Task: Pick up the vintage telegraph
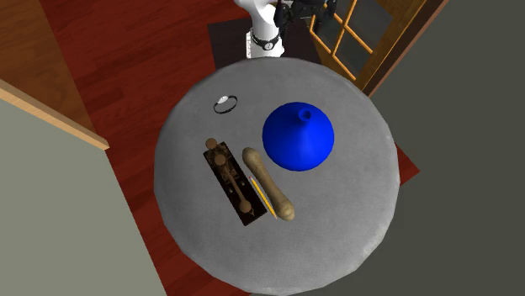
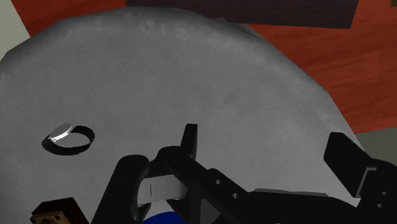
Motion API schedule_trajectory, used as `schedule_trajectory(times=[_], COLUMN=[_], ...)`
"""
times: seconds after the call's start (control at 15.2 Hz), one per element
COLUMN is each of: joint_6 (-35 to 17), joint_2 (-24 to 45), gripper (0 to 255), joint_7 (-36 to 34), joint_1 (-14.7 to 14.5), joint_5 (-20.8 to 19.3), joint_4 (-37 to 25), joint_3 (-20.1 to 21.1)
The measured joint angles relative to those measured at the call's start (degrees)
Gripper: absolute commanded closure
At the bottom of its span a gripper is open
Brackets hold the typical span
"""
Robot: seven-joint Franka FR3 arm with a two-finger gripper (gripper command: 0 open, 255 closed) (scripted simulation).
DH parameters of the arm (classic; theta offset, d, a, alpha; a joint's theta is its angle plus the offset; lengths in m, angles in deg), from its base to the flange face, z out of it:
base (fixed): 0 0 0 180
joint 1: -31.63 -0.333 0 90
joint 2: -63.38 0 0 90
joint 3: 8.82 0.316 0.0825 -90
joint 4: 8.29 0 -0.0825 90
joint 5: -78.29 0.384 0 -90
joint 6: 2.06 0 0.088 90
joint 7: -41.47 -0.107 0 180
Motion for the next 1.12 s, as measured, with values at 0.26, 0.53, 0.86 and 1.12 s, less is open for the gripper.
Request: schedule_trajectory(times=[0.26, 0.53, 0.86, 1.12], joint_6=[-2.1, -6.4, -10.5, -12.5], joint_2=[3.1, 9.4, 18.6, 26.1], gripper=[0, 0, 0, 0], joint_7=[2.6, 7.0, 12.8, 17.6], joint_1=[0.7, 1.7, 2.5, 2.9], joint_5=[-1.3, -2.9, -3.6, -2.9], joint_4=[-1.5, -4.3, -10.7, -17.0], joint_3=[-2.1, -5.7, -10.0, -13.1])
